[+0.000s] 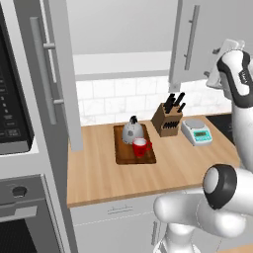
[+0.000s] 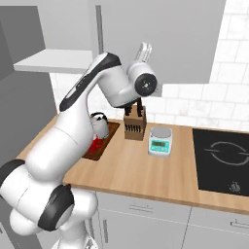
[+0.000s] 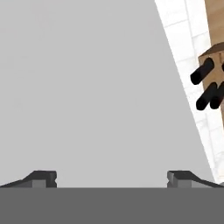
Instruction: Pick the kettle from the counter and place it on the tray. Then pick the mug from the cabinet and place it on the tray. Then close the cabinet doors.
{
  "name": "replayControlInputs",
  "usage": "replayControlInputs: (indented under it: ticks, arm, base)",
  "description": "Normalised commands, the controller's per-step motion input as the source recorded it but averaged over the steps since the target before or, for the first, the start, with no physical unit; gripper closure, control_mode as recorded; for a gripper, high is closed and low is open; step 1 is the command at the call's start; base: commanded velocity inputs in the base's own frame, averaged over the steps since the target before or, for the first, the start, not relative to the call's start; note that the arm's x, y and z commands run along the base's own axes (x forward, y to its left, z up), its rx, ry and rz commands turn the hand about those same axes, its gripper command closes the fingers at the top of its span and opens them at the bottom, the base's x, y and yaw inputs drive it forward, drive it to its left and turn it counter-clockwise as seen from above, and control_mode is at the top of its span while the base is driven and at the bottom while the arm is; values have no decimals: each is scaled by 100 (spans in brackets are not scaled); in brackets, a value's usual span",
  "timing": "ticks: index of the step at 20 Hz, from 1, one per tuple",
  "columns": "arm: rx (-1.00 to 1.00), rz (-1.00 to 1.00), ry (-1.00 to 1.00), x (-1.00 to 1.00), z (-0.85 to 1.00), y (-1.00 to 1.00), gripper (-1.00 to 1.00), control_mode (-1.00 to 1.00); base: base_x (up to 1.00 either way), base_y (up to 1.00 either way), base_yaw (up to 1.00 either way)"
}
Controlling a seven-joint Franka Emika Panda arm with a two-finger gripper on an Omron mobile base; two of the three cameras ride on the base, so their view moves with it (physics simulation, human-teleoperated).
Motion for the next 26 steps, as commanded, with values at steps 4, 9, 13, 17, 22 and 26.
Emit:
replayControlInputs:
  ticks: [4,9,13,17,22,26]
  arm:
    - [-1,0,1,76,-2,91,-100,-100]
    - [-4,0,7,68,0,73,-100,-100]
    - [-3,-16,9,48,0,22,-100,-100]
    - [0,-17,3,60,-2,21,-100,-100]
    - [0,-6,1,80,-21,10,-100,-100]
    - [0,0,7,85,-52,18,-100,-100]
  base:
    - [0,0,0]
    - [0,0,0]
    - [0,0,0]
    - [0,0,0]
    - [0,0,0]
    - [0,0,0]
